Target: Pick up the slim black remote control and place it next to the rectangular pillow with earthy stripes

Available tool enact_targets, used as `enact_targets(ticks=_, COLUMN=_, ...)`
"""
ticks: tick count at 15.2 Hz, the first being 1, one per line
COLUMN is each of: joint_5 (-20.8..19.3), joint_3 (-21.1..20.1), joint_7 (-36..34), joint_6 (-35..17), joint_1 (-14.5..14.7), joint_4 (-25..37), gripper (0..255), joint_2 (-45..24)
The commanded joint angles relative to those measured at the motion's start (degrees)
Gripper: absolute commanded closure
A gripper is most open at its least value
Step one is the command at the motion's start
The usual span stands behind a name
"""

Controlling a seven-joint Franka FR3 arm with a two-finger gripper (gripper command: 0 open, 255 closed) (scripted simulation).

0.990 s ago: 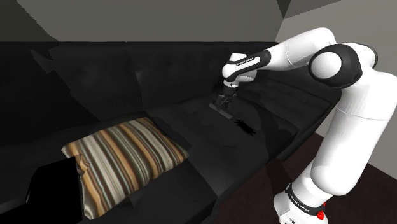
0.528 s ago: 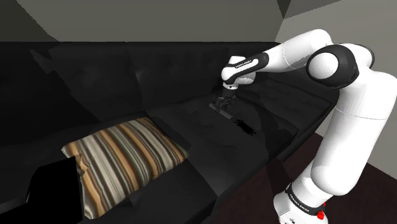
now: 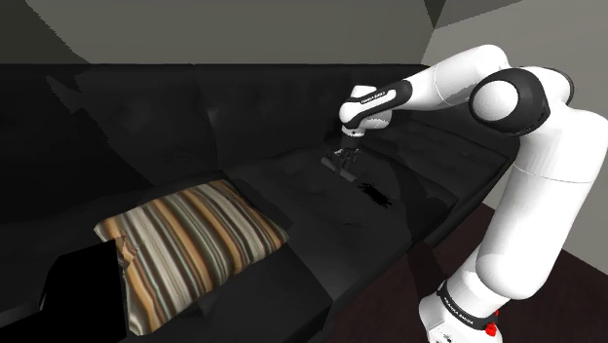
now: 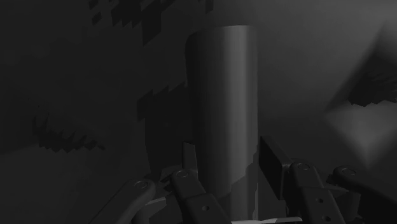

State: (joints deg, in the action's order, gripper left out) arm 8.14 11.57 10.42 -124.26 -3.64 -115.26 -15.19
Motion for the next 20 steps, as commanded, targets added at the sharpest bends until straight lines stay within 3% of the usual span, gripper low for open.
enact_targets(ticks=1, joint_5=0.06, joint_3=-0.11, joint_7=0.02, joint_6=-0.02, joint_1=0.07, joint_4=-0.09, gripper=255, joint_2=-0.10)
enact_targets(ticks=4, joint_5=0.06, joint_3=-0.11, joint_7=0.00, joint_6=0.00, joint_1=0.09, joint_4=-0.10, gripper=255, joint_2=-0.07)
enact_targets(ticks=20, joint_5=-1.95, joint_3=0.40, joint_7=-1.84, joint_6=10.87, joint_1=0.40, joint_4=5.15, gripper=255, joint_2=5.78)
